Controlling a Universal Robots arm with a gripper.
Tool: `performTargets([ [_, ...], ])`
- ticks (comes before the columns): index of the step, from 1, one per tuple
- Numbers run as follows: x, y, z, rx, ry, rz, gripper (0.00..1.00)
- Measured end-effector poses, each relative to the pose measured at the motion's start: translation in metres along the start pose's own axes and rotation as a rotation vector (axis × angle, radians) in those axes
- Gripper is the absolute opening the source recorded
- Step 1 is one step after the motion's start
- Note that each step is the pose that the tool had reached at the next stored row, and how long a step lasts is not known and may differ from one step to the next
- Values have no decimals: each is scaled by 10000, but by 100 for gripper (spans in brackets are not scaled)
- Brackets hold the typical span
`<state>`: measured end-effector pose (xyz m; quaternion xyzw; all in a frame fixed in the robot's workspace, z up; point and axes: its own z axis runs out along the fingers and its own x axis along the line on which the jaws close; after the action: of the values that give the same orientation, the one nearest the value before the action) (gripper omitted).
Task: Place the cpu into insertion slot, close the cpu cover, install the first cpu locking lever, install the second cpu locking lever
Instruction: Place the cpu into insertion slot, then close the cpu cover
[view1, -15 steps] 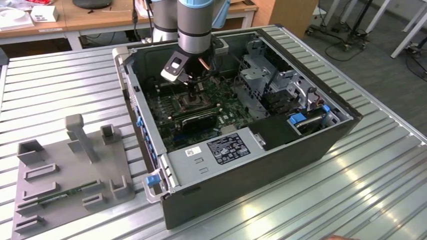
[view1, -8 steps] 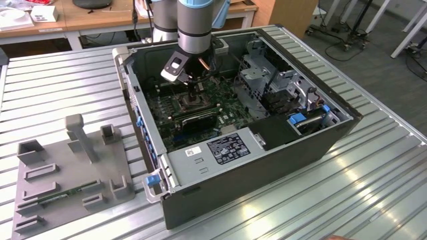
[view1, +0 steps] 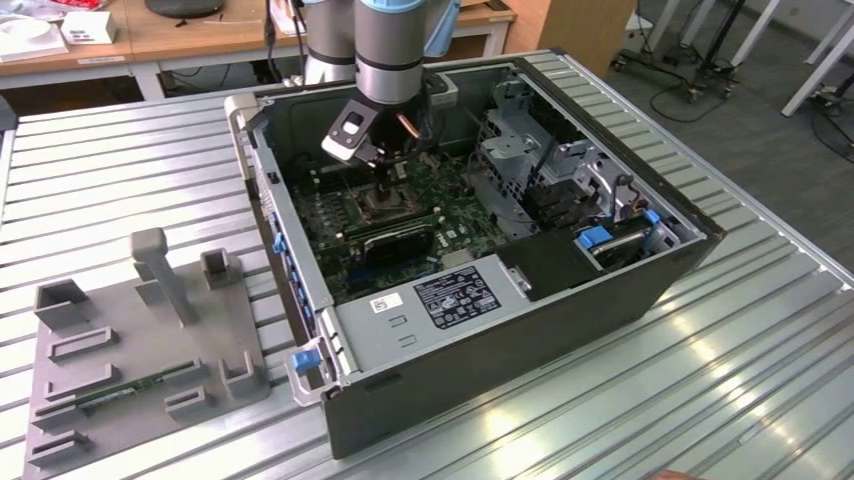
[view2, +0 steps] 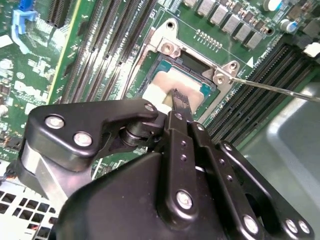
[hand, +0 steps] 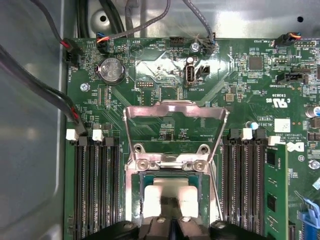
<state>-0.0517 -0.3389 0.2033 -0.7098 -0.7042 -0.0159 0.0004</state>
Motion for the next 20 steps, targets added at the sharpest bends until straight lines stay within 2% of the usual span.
performTargets([
  [10, 4, 4, -200, 0, 0, 0, 11],
  [14, 5, 5, -241, 0, 0, 0, 11],
  [20, 5, 5, -252, 2, 18, 0, 11],
])
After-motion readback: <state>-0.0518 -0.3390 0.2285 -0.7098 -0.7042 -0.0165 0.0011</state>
